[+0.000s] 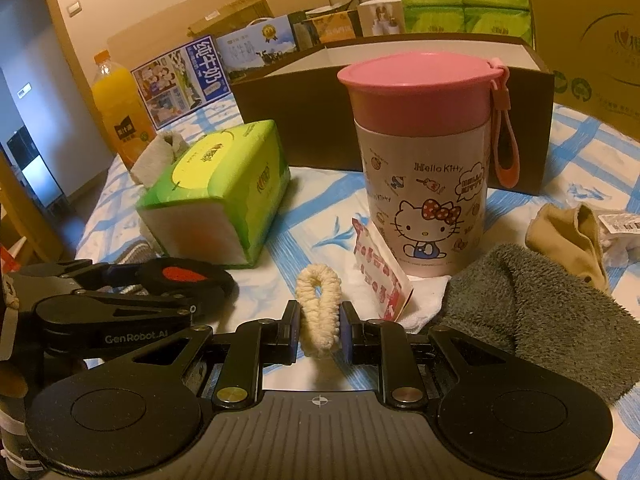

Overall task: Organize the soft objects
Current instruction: 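Drop the scrunchie into the brown box with the right tool while the left carries the pad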

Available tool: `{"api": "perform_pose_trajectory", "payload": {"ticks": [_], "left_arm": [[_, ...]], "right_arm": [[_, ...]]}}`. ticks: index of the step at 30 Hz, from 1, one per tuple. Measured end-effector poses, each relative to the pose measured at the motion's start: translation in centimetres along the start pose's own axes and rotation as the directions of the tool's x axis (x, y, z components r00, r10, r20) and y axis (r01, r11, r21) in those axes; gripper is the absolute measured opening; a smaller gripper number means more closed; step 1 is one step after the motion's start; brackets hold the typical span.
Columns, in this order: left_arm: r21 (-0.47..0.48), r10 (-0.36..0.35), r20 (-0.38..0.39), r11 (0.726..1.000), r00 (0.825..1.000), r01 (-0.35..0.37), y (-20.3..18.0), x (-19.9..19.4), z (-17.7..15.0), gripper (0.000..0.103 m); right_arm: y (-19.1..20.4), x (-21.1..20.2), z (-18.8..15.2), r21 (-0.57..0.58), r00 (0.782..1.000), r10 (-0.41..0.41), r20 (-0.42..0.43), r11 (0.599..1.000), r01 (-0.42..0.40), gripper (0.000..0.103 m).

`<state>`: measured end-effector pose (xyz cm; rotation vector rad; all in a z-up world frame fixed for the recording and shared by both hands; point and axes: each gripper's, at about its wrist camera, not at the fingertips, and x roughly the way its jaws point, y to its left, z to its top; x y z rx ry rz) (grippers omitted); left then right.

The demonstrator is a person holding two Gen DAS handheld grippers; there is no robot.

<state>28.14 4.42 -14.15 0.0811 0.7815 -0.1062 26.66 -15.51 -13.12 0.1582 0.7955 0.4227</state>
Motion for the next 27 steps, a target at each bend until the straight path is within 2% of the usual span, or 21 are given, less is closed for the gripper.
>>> {"api": "perform_pose_trajectory", "payload": {"ticks": [7, 15, 22, 27], "left_arm": [[-0.014, -0.008, 0.018, 1.000, 1.000, 0.008, 0.2, -2.0, 0.0, 0.075], [-0.009, -0.036, 0.091, 0.999, 0.995, 0.037, 0.2, -6.6, 1.3, 0.075], [-0.002, -0.051, 0.171, 0.999, 0.984, 0.052, 1.1, -9.0, 5.0, 0.075], [0.022, -0.062, 0.215, 0.998, 0.975, 0.059, 1.5, -8.5, 8.8, 0.075]], "right_arm": [[0.6, -1.7, 0.3, -0.010, 1.000, 0.004, 0.023, 1.000, -0.004, 0.021], [1.4, -4.9, 2.3, -0.028, 0.996, 0.048, 0.074, 0.999, -0.046, 0.021], [2.6, -5.9, 6.5, -0.078, 0.988, 0.069, 0.135, 0.995, -0.059, 0.021], [2.4, -4.7, 11.1, -0.056, 0.983, 0.058, 0.173, 0.997, -0.049, 0.021]]}}
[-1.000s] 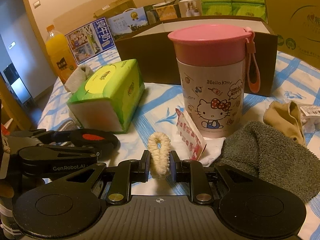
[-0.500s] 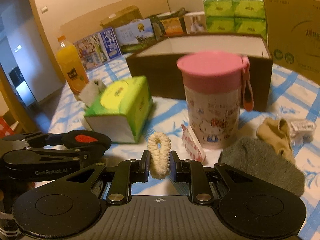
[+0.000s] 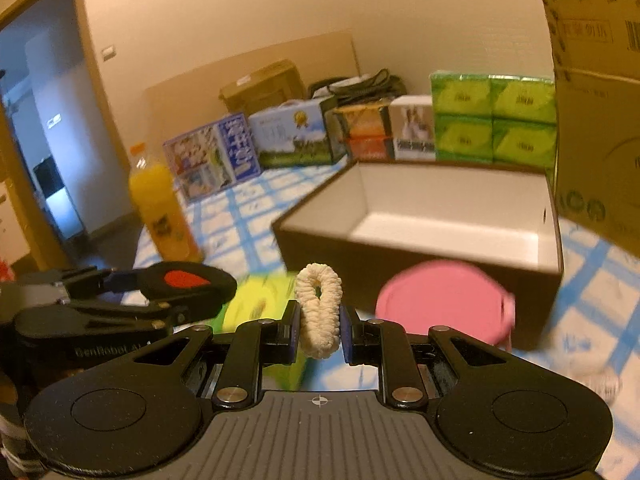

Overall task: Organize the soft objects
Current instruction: 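Drop the scrunchie into the brown box with the right tool while the left carries the pad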

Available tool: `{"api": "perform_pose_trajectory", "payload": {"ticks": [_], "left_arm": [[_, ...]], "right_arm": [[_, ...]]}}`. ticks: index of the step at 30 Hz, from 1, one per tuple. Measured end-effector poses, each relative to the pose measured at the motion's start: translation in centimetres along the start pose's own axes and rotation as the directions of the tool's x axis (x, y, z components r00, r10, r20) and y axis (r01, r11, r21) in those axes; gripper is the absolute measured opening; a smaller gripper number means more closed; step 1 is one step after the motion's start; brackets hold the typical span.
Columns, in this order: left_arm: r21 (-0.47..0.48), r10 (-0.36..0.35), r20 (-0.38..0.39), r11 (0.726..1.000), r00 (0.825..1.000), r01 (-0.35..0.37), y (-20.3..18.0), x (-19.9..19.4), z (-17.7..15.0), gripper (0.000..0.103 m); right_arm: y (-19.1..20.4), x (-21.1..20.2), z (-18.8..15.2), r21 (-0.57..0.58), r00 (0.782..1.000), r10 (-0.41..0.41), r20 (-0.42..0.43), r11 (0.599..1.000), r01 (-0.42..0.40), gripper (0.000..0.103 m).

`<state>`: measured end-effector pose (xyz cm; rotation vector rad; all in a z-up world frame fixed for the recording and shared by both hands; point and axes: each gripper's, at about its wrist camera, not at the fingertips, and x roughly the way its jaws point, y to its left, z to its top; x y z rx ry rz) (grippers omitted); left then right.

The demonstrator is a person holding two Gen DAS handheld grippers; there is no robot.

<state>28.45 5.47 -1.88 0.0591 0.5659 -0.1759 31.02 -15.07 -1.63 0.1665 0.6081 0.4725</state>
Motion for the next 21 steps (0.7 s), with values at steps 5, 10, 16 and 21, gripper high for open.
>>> {"api": "perform_pose_trajectory", "payload": {"ticks": [5, 10, 16, 21], "left_arm": [[0.011, -0.016, 0.022, 1.000, 1.000, 0.016, 0.7, 3.5, 3.9, 0.075], [0.019, -0.054, 0.020, 0.998, 0.998, 0.054, 1.0, 8.6, 7.8, 0.075], [0.017, -0.107, -0.021, 0.994, 0.994, 0.108, 1.0, 15.0, 11.3, 0.075], [-0.006, -0.151, -0.068, 0.989, 0.986, 0.151, 1.1, 19.6, 12.4, 0.077]], "right_arm": [[-1.7, 3.1, 4.5, 0.043, 1.000, -0.024, 0.019, 0.999, 0.023, 0.021], [-4.6, 7.3, 8.9, 0.077, 0.998, -0.062, -0.027, 0.995, 0.064, 0.021], [-8.6, 12.2, 12.0, 0.109, 0.985, -0.112, -0.130, 0.986, 0.126, 0.021], [-11.8, 15.2, 12.5, 0.156, 0.970, -0.135, -0.202, 0.973, 0.168, 0.021]]}}
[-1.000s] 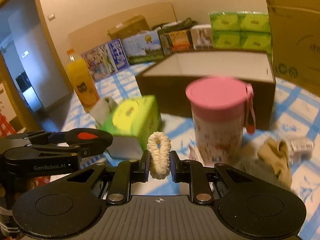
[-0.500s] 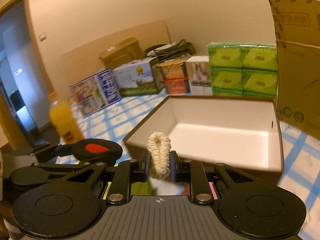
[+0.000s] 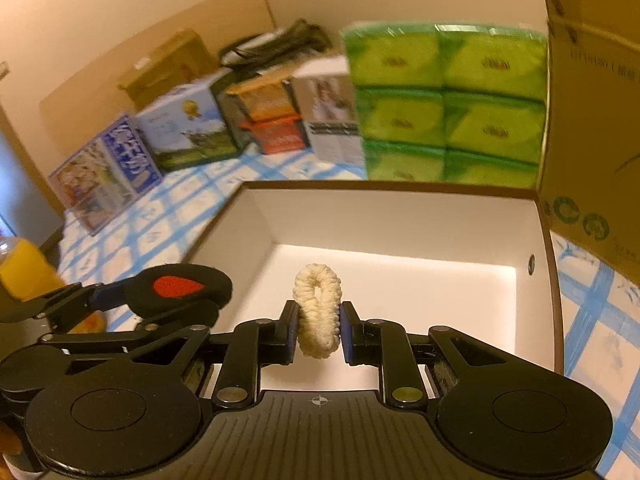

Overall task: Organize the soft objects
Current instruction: 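Drop the scrunchie into the brown box with the right tool while the left carries the pad, then lower the black pad into the brown box and open the left tool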

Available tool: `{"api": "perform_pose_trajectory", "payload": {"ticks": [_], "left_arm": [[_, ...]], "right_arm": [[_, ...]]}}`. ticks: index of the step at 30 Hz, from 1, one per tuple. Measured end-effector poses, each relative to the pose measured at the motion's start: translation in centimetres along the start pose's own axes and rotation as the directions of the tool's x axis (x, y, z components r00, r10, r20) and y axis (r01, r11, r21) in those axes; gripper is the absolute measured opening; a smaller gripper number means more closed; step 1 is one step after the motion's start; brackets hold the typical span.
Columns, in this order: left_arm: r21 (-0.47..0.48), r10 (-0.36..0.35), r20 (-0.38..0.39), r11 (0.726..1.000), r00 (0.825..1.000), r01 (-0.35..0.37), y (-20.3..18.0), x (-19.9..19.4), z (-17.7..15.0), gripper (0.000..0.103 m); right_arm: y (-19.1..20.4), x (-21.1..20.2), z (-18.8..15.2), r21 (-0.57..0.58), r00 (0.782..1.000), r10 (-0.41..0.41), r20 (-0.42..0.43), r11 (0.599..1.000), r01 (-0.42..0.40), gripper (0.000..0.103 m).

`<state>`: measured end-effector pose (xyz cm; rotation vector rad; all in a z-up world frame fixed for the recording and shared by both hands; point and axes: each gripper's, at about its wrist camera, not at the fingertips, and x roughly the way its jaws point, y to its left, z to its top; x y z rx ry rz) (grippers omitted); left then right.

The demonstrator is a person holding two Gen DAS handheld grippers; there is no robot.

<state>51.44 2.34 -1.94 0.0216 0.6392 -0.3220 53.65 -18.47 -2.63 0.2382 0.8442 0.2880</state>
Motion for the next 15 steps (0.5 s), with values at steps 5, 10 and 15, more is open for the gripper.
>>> {"api": "perform_pose_trajectory", "payload": {"ticks": [5, 10, 15], "left_arm": [[-0.035, -0.044, -0.030, 0.998, 0.999, 0.043, 0.5, 3.2, 0.8, 0.080], [-0.051, -0.025, -0.085, 0.998, 0.996, 0.021, 0.7, 5.7, 0.6, 0.083], [-0.074, -0.005, -0.120, 0.997, 0.993, -0.004, 1.2, 6.5, 0.3, 0.083]], "right_arm": [[-2.2, 2.4, 0.7, 0.066, 0.999, 0.013, -0.052, 0.998, -0.010, 0.040], [-3.7, 2.9, 0.9, 0.120, 0.998, 0.025, -0.059, 0.993, -0.018, 0.053], [-4.1, 2.2, 0.7, 0.133, 0.998, 0.025, -0.049, 0.991, -0.018, 0.054]]}}
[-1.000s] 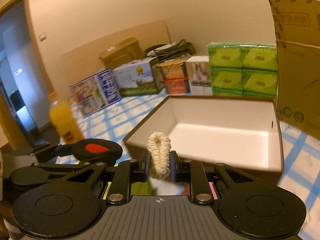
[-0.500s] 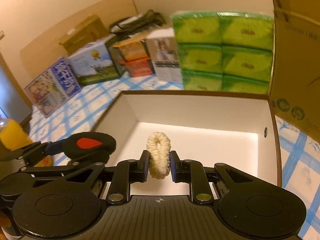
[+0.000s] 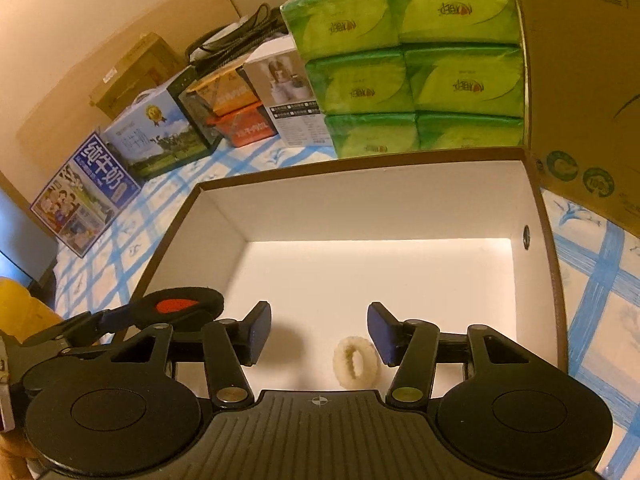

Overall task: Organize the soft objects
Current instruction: 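Lower the black pad into the brown box and open the left tool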

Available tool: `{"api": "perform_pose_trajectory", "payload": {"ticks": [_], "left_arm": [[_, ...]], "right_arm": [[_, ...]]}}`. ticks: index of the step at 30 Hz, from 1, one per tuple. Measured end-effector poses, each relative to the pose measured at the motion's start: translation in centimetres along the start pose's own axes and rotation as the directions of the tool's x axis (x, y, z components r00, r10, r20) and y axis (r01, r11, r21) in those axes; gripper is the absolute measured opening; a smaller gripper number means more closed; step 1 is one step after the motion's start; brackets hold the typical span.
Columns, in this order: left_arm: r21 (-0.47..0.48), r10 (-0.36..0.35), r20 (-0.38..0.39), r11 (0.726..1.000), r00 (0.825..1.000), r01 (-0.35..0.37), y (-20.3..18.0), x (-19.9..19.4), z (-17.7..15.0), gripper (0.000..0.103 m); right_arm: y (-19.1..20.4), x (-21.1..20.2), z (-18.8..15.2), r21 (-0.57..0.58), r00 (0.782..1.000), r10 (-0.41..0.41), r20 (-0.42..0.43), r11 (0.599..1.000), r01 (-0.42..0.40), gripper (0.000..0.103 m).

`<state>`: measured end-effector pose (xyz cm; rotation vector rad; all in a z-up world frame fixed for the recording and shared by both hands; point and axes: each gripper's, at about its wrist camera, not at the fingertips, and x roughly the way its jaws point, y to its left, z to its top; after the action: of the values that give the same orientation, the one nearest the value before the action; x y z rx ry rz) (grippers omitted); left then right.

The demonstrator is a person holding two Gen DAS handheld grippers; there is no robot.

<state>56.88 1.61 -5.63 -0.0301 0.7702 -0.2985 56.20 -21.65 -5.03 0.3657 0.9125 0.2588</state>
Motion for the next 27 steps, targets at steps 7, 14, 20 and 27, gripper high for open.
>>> {"api": "perform_pose_trajectory", "payload": {"ticks": [7, 14, 20, 27], "left_arm": [[-0.034, -0.023, -0.025, 0.999, 0.999, 0.022, -0.1, -0.6, 0.6, 0.085], [-0.009, -0.007, -0.020, 1.000, 1.000, 0.007, -1.5, -2.1, 1.6, 0.086], [0.034, 0.007, -0.019, 0.999, 1.000, -0.006, -2.3, -2.4, 1.2, 0.085], [0.039, 0.011, 0.004, 0.999, 1.000, -0.011, -2.8, -6.0, 0.2, 0.084]], "right_arm": [[0.3, -1.9, -0.2, -0.018, 1.000, 0.007, 0.021, 1.000, -0.007, 0.055], [0.0, -3.5, -0.3, -0.019, 0.999, 0.015, 0.047, 1.000, -0.014, 0.057], [-0.8, -4.9, -0.8, -0.013, 0.998, 0.018, 0.055, 1.000, -0.017, 0.057], [-0.3, -9.9, -2.2, -0.027, 0.991, 0.082, 0.104, 0.996, -0.080, 0.057]]}}
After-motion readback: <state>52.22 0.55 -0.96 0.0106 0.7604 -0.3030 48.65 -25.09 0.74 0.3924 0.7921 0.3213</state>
